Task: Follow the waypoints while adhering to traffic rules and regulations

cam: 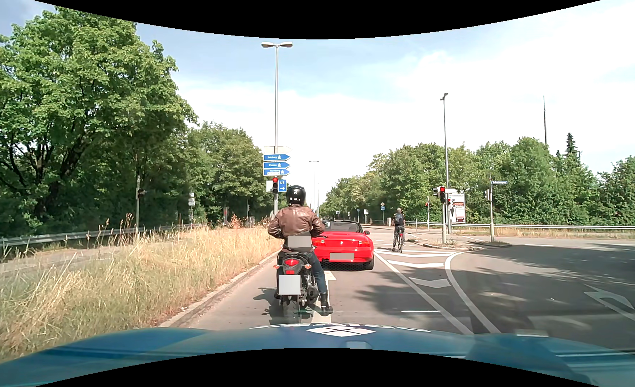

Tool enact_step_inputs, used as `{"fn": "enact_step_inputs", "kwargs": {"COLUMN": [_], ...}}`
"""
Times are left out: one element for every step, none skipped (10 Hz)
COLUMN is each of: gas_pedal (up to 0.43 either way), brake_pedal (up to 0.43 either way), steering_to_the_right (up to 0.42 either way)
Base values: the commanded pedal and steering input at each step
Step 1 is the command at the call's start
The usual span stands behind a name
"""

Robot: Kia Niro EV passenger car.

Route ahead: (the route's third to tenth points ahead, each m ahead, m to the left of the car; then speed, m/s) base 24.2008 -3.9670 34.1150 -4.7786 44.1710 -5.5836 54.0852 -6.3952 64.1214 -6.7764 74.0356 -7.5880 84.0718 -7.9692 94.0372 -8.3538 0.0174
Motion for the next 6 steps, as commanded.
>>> {"fn": "enact_step_inputs", "kwargs": {"gas_pedal": [0.0, 0.0, 0.0, 0.0, 0.0, 0.0], "brake_pedal": [0.268, 0.268, 0.268, 0.268, 0.268, 0.268], "steering_to_the_right": [-0.002, -0.002, -0.002, -0.002, -0.002, -0.002]}}
